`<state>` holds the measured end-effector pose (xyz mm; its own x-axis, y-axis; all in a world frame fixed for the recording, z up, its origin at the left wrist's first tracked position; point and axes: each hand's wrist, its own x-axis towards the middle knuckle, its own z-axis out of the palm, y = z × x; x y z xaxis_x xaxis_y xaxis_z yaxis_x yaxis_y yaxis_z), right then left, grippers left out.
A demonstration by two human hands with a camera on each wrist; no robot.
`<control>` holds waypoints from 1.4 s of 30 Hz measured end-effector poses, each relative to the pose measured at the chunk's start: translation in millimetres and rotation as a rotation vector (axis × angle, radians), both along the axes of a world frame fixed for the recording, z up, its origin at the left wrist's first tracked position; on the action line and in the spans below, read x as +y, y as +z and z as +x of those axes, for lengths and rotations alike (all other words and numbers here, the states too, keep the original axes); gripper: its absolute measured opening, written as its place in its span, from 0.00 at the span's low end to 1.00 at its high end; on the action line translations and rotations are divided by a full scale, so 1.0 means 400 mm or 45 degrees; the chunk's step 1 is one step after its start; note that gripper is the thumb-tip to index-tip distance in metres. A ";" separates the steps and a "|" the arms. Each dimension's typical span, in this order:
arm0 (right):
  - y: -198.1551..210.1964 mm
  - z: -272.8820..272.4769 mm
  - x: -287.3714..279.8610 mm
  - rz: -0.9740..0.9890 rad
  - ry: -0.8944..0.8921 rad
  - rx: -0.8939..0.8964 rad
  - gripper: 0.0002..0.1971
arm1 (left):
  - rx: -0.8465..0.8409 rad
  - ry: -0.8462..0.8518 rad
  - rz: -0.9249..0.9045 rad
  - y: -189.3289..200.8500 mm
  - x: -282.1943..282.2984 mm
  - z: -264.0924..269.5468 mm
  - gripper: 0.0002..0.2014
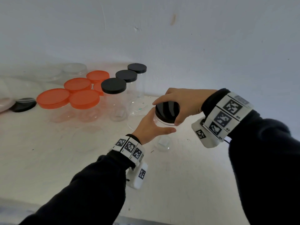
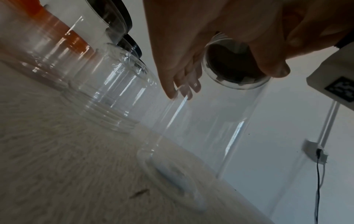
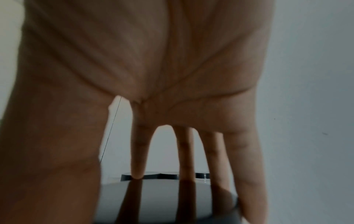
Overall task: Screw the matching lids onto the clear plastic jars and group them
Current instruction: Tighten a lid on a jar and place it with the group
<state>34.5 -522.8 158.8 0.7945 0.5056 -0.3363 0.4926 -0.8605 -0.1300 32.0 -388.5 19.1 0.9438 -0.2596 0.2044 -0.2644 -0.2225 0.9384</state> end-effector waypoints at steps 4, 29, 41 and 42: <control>-0.002 -0.006 0.004 -0.028 0.068 -0.007 0.39 | 0.007 -0.027 0.039 0.006 0.006 0.001 0.35; -0.001 0.007 0.007 -0.054 0.065 -0.105 0.36 | 0.060 -0.090 0.002 0.008 0.013 0.010 0.36; -0.043 -0.011 0.029 0.004 -0.159 -0.402 0.32 | 0.073 -0.019 -0.034 0.001 0.002 -0.003 0.39; -0.040 -0.013 0.031 -0.015 -0.169 -0.409 0.33 | 0.069 -0.022 -0.025 0.001 0.003 -0.002 0.40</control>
<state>29.2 -510.3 142.9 0.9194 0.3882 -0.0637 0.3903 -0.9204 0.0241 31.1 -387.1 19.6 0.9491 -0.2724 0.1582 -0.2166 -0.1996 0.9556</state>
